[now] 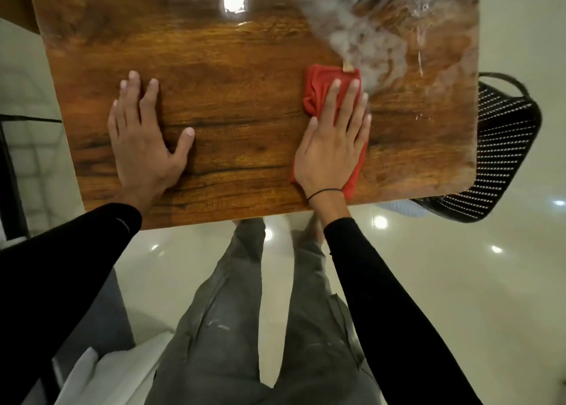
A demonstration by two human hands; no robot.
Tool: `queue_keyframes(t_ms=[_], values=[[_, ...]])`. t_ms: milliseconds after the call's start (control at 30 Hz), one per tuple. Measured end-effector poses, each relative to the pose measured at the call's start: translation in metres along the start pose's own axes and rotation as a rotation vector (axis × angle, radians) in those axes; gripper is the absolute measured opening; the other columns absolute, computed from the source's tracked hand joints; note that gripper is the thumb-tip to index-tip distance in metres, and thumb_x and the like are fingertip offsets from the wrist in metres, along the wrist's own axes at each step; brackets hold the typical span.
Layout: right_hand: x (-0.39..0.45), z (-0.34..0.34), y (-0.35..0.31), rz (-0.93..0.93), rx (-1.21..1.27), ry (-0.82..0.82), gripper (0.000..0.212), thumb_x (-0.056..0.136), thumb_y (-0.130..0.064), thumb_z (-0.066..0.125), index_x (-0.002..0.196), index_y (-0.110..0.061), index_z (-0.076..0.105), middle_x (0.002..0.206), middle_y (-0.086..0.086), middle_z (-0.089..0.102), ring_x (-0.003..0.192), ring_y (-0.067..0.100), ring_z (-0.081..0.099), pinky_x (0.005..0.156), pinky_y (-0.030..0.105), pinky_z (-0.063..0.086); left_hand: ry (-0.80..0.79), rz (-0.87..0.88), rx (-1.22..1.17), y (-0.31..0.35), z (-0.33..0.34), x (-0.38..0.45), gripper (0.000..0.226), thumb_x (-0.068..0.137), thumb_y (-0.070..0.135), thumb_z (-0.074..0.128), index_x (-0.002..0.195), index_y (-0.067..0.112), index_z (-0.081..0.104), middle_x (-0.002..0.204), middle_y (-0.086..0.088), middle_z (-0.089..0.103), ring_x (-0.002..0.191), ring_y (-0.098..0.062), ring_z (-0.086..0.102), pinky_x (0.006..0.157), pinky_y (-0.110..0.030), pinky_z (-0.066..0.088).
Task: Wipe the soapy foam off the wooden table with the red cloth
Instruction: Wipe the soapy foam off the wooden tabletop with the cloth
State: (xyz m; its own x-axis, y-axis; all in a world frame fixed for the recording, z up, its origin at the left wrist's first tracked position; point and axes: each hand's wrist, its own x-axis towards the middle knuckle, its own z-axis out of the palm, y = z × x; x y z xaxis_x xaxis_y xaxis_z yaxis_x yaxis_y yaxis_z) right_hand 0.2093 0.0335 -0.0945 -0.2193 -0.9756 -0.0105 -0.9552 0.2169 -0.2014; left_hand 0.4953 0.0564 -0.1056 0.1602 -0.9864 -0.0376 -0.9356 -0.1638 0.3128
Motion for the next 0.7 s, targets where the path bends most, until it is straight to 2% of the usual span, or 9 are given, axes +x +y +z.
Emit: queue_keyframes(t_ms=[67, 200, 267, 367, 433, 567, 700], values=[[-0.023, -0.003, -0.007, -0.049, 0.018, -0.053, 0.067, 0.118, -0.033, 0.035, 0.179, -0.011, 0.019, 0.187, 0.020, 0.010, 0.174, 0.041, 0.009, 0.138, 0.060, 0.013, 0.001, 0.006, 0.008, 0.000, -0.001, 0.000, 0.085, 0.106, 0.061, 0.053, 0.175, 0.021, 0.022, 0.185, -0.010, 0.014, 0.171, -0.031, 0.012, 0.137, -0.048, 0.006], [-0.033, 0.003, -0.014, -0.451, 0.048, -0.153, 0.068, 0.117, -0.033, 0.039, 0.179, -0.012, 0.021, 0.186, 0.020, 0.012, 0.173, 0.041, 0.010, 0.138, 0.060, 0.014, 0.010, 0.004, 0.016, 0.003, -0.002, 0.000, 0.082, 0.107, 0.057, 0.053, 0.174, 0.019, 0.024, 0.185, -0.010, 0.014, 0.171, -0.032, 0.012, 0.137, -0.046, 0.005], [-0.024, 0.002, -0.008, -0.505, 0.029, -0.144, 0.067, 0.117, -0.034, 0.037, 0.179, -0.014, 0.022, 0.186, 0.019, 0.014, 0.173, 0.040, 0.012, 0.139, 0.058, 0.014, -0.001, 0.009, 0.037, 0.008, -0.003, -0.002, 0.076, 0.110, 0.055, 0.050, 0.173, 0.019, 0.027, 0.185, -0.011, 0.015, 0.171, -0.032, 0.013, 0.137, -0.047, 0.007], [-0.023, -0.007, 0.001, -0.393, 0.045, -0.135, 0.066, 0.118, -0.033, 0.037, 0.179, -0.014, 0.022, 0.187, 0.016, 0.013, 0.174, 0.038, 0.012, 0.140, 0.057, 0.012, -0.019, 0.068, 0.026, 0.036, -0.006, -0.012, 0.070, 0.111, 0.053, 0.047, 0.170, 0.019, 0.030, 0.184, -0.011, 0.018, 0.170, -0.032, 0.017, 0.137, -0.051, 0.012], [-0.028, -0.011, 0.012, -0.301, 0.062, -0.132, 0.068, 0.117, -0.031, 0.038, 0.179, -0.014, 0.019, 0.187, 0.017, 0.011, 0.174, 0.039, 0.010, 0.140, 0.058, 0.012, -0.061, 0.116, -0.007, 0.077, 0.002, -0.019, 0.069, 0.111, 0.051, 0.048, 0.170, 0.020, 0.031, 0.182, -0.011, 0.022, 0.169, -0.031, 0.020, 0.137, -0.053, 0.016], [-0.036, -0.016, 0.057, -0.334, 0.021, -0.151, 0.069, 0.116, -0.031, 0.040, 0.180, -0.016, 0.017, 0.188, 0.015, 0.009, 0.174, 0.036, 0.008, 0.140, 0.058, 0.012, -0.153, 0.232, -0.031, 0.152, 0.035, -0.020, 0.061, 0.113, 0.046, 0.044, 0.168, 0.020, 0.038, 0.181, -0.011, 0.027, 0.168, -0.029, 0.022, 0.137, -0.051, 0.016], [-0.005, -0.022, 0.102, -0.144, -0.029, -0.073, 0.068, 0.117, -0.035, 0.035, 0.180, -0.016, 0.017, 0.188, 0.015, 0.009, 0.174, 0.037, 0.008, 0.140, 0.057, 0.011, -0.086, 0.211, 0.024, 0.148, 0.054, -0.018, 0.067, 0.111, 0.055, 0.045, 0.169, 0.024, 0.032, 0.182, -0.008, 0.023, 0.168, -0.029, 0.021, 0.136, -0.048, 0.012]])
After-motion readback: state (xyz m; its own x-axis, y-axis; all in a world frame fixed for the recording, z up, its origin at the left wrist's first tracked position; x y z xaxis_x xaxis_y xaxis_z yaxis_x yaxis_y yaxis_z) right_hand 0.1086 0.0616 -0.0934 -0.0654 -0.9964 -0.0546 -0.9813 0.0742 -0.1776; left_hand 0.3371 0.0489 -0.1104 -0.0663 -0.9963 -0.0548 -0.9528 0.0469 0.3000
